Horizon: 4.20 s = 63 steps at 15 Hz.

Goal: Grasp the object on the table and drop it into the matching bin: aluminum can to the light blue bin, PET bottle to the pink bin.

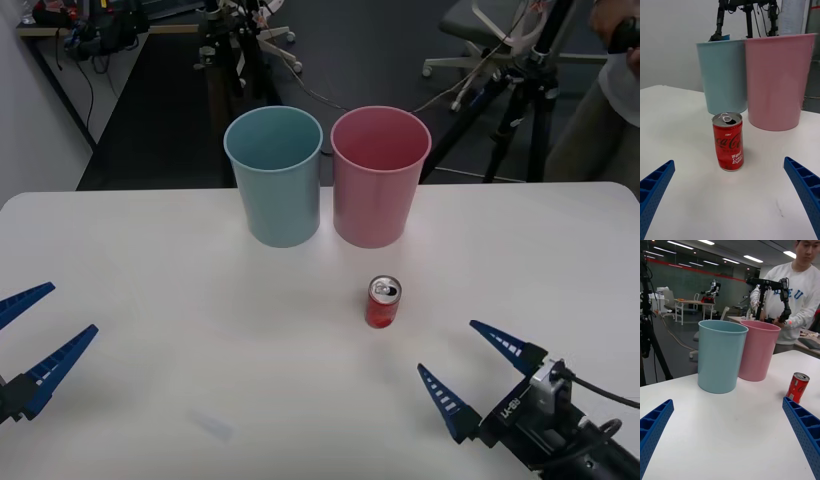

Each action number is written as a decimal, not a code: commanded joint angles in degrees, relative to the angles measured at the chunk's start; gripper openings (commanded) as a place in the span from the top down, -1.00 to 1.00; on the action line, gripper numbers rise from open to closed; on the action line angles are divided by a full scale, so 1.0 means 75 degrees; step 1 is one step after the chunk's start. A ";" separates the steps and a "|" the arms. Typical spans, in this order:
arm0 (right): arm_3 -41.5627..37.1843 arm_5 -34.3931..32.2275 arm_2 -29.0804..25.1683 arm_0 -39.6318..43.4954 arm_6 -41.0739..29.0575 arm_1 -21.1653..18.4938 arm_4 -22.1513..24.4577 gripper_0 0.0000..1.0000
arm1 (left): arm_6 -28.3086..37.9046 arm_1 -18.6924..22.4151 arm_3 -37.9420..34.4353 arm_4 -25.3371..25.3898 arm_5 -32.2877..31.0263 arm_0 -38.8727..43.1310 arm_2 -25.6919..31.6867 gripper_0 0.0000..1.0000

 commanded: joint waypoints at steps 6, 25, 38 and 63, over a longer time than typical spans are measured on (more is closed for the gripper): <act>0.0701 0.0848 0.0819 -0.0730 0.0488 0.0314 -0.0022 -1.00 | 0.0000 0.0000 -0.0001 0.0000 0.0000 0.0000 0.0000 -1.00; 0.3021 0.1551 0.0784 -0.3003 0.1519 0.1334 0.0505 -1.00 | 0.0000 0.0000 -0.0001 0.0000 0.0000 0.0000 0.0000 -1.00; 0.3021 0.1973 0.0983 -0.3191 0.1402 0.1322 0.0552 -1.00 | 0.0000 0.0000 -0.0001 0.0000 0.0000 0.0000 0.0000 -1.00; 0.0736 0.2008 0.1311 -0.2757 -0.0930 0.1170 0.1501 1.00 | 0.0000 0.0000 -0.0001 0.0000 0.0000 0.0000 0.0000 -1.00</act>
